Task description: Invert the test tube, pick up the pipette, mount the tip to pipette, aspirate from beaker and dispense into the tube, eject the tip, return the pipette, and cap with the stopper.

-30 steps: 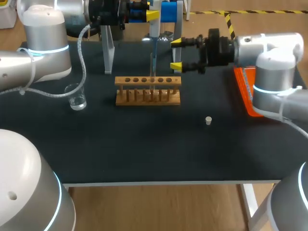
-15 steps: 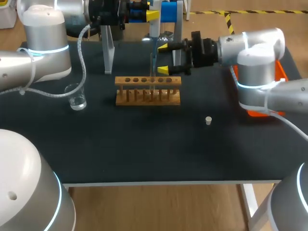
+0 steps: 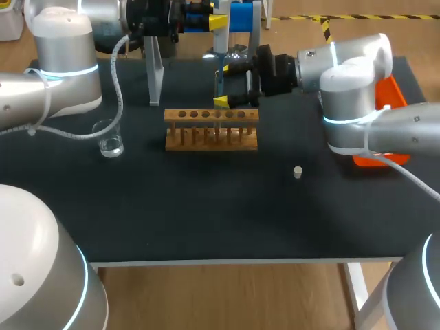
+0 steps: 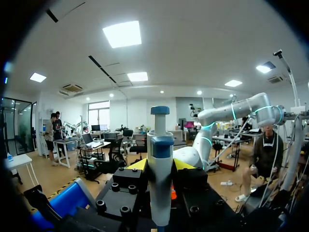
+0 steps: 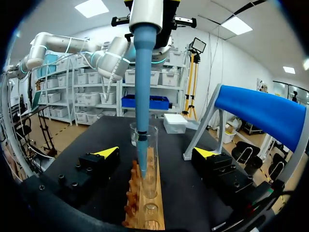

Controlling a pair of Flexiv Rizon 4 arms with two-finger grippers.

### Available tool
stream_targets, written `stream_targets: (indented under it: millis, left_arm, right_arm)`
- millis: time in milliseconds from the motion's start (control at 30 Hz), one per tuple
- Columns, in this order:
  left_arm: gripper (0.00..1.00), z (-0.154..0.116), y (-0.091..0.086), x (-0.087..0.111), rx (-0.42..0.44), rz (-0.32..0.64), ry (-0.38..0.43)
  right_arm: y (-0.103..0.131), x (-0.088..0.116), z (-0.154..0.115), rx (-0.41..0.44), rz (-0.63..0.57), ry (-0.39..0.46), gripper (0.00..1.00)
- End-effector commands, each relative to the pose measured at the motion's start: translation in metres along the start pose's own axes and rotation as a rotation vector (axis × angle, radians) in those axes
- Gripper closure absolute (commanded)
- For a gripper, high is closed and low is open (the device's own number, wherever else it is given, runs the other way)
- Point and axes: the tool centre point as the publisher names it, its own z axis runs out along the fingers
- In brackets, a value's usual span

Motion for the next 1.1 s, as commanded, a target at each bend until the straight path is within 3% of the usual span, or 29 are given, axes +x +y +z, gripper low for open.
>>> stream_targets:
  millis: [33, 367, 1100]
  left_arm:
    - [1.00, -0.001, 0.000, -0.001, 0.000, -0.001, 0.005]
    - [1.00, -0.001, 0.000, -0.001, 0.000, -0.001, 0.005]
    - [1.00, -0.001, 0.000, -0.001, 0.000, -0.001, 0.005]
  right_arm:
    - [0.001, 0.002, 0.008, 0.034, -0.009, -0.011, 0.00]
    - [-0.002, 0.009, 0.020, 0.119, -0.054, -0.007, 0.00]
    - [-0.008, 0.011, 0.027, 0.152, -0.033, -0.021, 0.00]
